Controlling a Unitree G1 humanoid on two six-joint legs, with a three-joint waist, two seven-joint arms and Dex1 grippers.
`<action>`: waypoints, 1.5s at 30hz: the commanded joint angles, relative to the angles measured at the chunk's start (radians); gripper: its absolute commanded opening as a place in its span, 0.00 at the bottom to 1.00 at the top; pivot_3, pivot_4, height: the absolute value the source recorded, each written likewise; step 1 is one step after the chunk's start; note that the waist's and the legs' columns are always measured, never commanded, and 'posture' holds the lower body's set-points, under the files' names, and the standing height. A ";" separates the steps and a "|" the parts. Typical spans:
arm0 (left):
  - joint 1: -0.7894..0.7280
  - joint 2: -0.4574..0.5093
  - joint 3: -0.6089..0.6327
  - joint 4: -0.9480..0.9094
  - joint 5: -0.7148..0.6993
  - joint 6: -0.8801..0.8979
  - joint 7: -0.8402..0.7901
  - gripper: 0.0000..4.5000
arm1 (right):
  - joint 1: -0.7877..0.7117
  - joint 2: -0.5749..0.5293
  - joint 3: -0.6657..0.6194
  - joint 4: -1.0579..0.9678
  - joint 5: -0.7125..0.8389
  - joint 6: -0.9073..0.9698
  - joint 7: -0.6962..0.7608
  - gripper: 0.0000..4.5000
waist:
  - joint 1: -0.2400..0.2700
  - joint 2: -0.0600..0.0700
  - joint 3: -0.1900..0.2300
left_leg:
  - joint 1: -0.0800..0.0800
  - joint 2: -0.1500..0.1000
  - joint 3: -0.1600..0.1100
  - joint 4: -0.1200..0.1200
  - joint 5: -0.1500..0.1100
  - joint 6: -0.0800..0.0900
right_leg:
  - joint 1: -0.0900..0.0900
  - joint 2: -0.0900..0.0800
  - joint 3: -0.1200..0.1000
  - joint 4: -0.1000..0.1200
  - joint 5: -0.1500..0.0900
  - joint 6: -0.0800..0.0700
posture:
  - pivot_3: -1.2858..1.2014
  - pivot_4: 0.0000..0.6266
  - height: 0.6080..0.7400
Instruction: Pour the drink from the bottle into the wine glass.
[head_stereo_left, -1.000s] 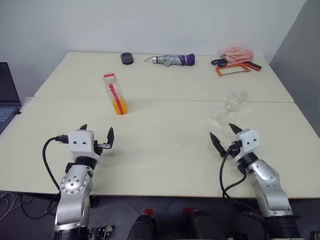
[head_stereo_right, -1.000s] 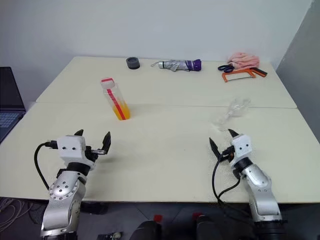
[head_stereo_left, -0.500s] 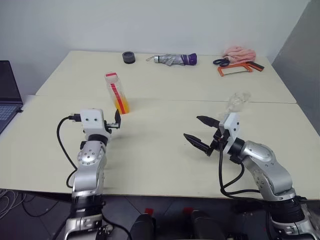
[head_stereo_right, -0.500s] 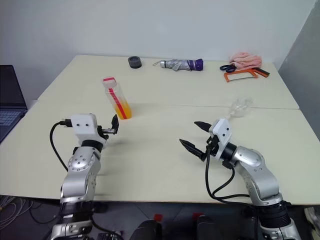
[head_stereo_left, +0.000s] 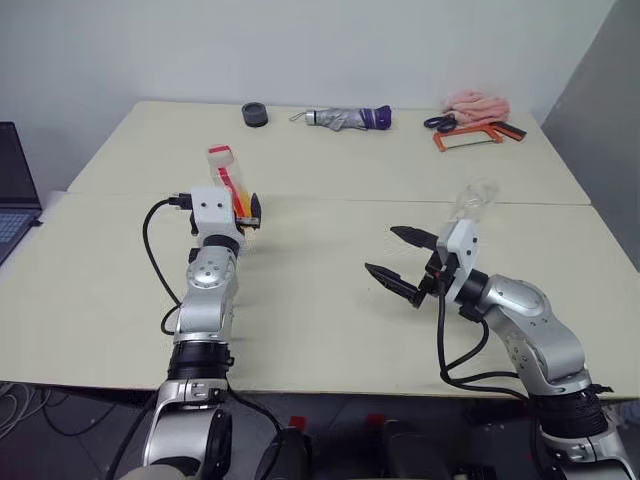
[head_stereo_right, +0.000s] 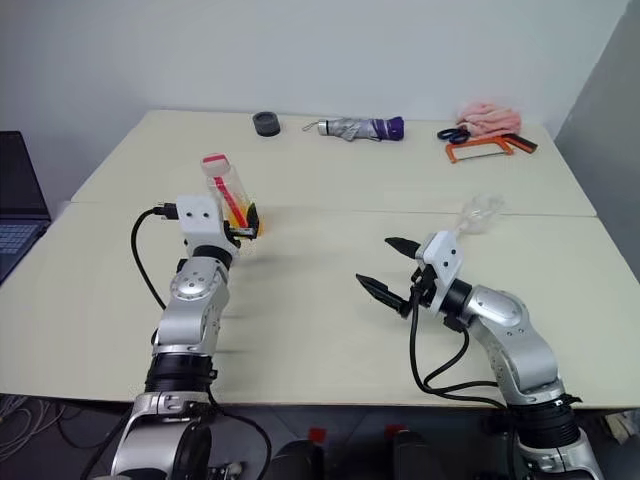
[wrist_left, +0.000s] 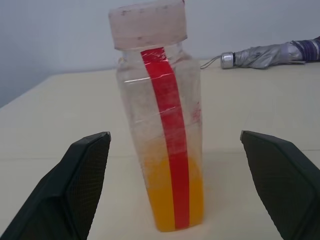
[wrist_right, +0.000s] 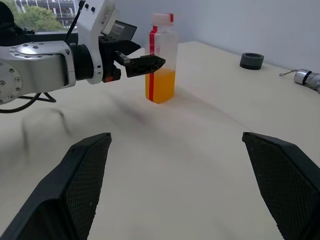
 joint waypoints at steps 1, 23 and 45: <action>-0.035 0.008 0.000 0.013 0.016 -0.031 0.015 0.99 | -0.025 -0.002 -0.013 -0.014 0.008 -0.012 0.010 1.00 | 0.000 0.000 0.000 | 0.000 0.000 0.000 0.000 0.000 0.000 | 0.000 0.000 0.000 0.000 0.000 0.000 | 0.52 0.24 1.00; -0.251 0.014 0.009 0.270 0.043 -0.084 0.139 0.99 | -0.122 0.015 0.020 0.002 0.027 0.009 0.084 1.00 | 0.001 0.000 0.000 | -0.001 -0.010 -0.002 0.000 0.000 -0.001 | 0.000 -0.004 -0.001 0.000 0.000 0.000 | 0.52 0.24 1.00; -0.392 0.035 0.014 0.488 0.039 -0.134 0.173 0.99 | -0.120 0.017 0.020 0.007 0.018 0.007 0.082 1.00 | 0.000 0.000 0.000 | -0.002 -0.011 -0.002 0.001 0.001 -0.001 | -0.001 -0.004 -0.001 0.000 0.000 0.000 | 0.52 0.24 1.00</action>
